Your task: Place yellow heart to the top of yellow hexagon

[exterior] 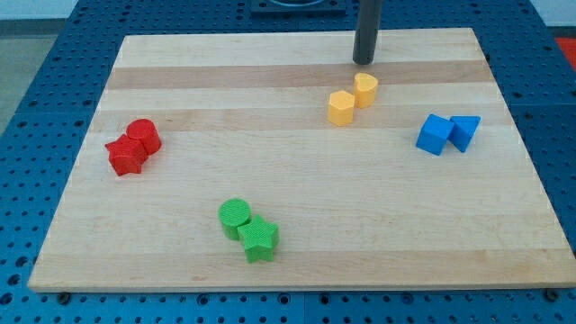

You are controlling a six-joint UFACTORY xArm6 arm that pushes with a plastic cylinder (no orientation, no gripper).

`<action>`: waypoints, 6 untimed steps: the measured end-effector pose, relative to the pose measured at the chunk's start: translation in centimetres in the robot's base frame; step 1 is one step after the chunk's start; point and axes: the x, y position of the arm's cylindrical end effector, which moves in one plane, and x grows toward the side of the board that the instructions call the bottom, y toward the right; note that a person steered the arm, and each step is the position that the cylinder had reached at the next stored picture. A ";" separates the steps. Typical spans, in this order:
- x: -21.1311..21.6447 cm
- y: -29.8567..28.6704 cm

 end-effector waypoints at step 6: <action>10.9 -6.9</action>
